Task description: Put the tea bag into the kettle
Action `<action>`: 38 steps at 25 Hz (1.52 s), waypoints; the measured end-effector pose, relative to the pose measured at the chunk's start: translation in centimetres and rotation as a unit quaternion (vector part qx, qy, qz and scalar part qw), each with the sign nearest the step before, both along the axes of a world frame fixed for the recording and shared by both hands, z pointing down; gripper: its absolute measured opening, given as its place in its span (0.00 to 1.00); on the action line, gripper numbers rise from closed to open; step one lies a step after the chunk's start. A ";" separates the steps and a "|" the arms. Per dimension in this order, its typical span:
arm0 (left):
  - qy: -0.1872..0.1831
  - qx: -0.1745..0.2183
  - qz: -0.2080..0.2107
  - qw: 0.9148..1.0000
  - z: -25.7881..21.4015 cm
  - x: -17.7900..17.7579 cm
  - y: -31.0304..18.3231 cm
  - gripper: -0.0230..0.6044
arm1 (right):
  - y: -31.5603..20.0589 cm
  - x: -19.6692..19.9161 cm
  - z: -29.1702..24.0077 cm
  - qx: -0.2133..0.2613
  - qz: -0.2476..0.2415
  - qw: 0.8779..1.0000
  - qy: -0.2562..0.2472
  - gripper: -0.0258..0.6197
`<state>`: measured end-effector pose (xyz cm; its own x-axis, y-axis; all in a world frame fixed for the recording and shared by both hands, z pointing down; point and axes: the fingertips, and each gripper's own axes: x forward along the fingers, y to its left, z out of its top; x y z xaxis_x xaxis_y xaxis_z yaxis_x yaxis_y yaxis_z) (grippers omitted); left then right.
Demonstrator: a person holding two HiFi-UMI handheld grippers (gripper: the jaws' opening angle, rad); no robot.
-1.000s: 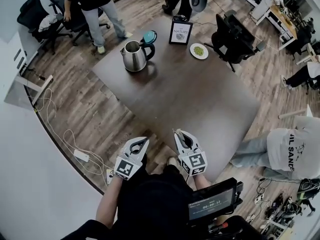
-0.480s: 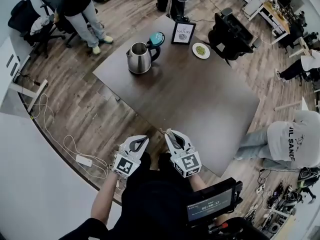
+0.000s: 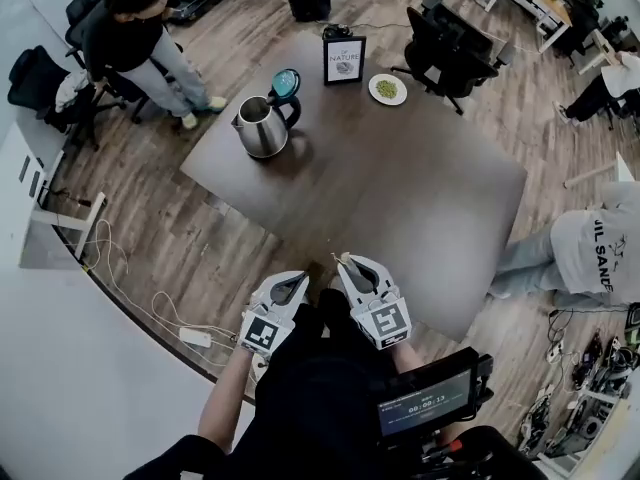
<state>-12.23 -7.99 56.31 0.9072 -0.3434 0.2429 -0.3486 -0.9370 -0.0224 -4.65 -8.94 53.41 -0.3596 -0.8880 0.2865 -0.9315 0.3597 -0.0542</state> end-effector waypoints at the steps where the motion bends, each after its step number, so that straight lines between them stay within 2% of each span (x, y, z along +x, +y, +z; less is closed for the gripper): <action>1: -0.002 -0.003 0.002 1.000 -0.4 0.3 -0.1 0.04 | -0.1 0.3 -0.2 0.006 0.001 1.000 -0.003 0.12; 7: -0.018 -0.003 0.012 1.000 -2.4 4.6 -0.4 0.04 | -0.1 4.7 -0.7 0.032 0.018 0.999 -0.038 0.12; 12: -0.027 -0.012 0.023 0.999 -2.2 7.6 -0.3 0.04 | 0.0 8.1 -0.2 0.052 0.039 0.997 -0.045 0.12; 17: -0.021 -0.033 0.007 0.999 -2.5 9.8 -1.1 0.04 | 0.7 10.2 0.0 0.052 0.051 0.996 -0.049 0.12; 22: -0.009 -0.034 0.028 0.999 -2.0 11.4 -2.1 0.04 | 0.7 11.5 0.6 0.048 0.067 0.995 -0.052 0.12; 27: 0.010 -0.031 0.048 0.998 -1.8 10.9 -4.6 0.04 | -1.4 11.4 1.1 0.044 0.083 0.995 -0.042 0.12; 34: 0.004 -0.024 0.066 0.998 -2.1 8.7 -9.4 0.04 | -5.4 9.6 1.6 0.029 0.091 0.995 -0.028 0.12; 38: 0.006 -0.023 0.061 0.998 -2.0 6.6 -12.4 0.04 | -7.8 8.0 1.3 0.024 0.088 0.996 -0.022 0.12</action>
<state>-5.59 -20.43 54.33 0.9445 -0.2192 0.2449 -0.2319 -0.9724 0.0243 3.39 -16.72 54.67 -0.2087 -0.9506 0.2297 -0.9774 0.1944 -0.0835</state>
